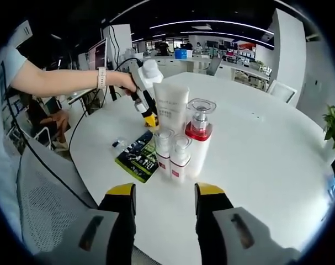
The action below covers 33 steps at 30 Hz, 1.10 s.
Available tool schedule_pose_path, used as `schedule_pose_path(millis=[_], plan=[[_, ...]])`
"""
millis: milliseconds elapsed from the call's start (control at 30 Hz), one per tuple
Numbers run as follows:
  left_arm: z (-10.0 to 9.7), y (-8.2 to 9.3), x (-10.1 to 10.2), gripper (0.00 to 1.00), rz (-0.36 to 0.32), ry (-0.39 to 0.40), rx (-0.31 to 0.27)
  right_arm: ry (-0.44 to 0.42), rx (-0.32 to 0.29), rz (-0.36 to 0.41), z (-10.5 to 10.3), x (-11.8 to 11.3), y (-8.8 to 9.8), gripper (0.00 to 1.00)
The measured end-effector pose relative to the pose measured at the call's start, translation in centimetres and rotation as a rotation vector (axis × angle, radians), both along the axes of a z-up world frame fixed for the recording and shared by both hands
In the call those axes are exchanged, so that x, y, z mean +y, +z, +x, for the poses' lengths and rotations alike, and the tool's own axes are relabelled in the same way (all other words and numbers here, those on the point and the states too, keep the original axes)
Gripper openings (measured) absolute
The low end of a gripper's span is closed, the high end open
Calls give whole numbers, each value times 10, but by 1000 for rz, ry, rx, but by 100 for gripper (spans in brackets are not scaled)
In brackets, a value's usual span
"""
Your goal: Arrange the skincare products in the storage area until every visible bottle or jar stands upright without overlapping.
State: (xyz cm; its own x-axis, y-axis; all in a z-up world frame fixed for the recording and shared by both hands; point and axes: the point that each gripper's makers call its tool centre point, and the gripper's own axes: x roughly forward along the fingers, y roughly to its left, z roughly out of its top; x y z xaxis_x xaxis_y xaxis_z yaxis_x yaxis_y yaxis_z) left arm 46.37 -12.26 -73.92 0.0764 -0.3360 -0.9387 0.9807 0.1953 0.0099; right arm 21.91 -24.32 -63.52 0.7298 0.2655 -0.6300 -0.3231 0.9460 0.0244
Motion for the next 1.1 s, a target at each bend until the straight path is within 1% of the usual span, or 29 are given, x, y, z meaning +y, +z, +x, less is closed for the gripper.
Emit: schedule_pose_path(millis=[67, 200, 333, 400, 433, 567, 633, 733, 933, 1100], plan=[[-1, 1, 0, 36, -3, -22, -5, 0, -6, 0, 0, 0, 2, 45], [2, 0, 1, 36, 6, -39, -5, 1, -18, 2, 1, 1, 7, 48], [0, 0, 3, 36, 7, -81, -12, -8, -35, 8, 2, 1, 12, 52], [2, 0, 5, 36, 22, -84, -16, -9, -41, 7, 3, 1, 14, 54], [2, -1, 6, 36, 26, -100, -23, -10, -43, 6, 3, 1, 15, 54], [-2, -2, 11, 36, 25, -111, -13, -8, -53, 0, 4, 1, 18, 55], [-9, -2, 13, 36, 36, -138, -13, -7, -55, -3, 4, 1, 18, 56], [-25, 2, 17, 36, 47, -177, -21, -4, -57, -4, 4, 2, 20, 55], [-36, 2, 27, 36, 64, -223, -14, 0, -66, -13, 6, 3, 22, 58], [-46, -1, 31, 36, 77, -256, -7, -3, -78, -18, 7, 4, 24, 64]])
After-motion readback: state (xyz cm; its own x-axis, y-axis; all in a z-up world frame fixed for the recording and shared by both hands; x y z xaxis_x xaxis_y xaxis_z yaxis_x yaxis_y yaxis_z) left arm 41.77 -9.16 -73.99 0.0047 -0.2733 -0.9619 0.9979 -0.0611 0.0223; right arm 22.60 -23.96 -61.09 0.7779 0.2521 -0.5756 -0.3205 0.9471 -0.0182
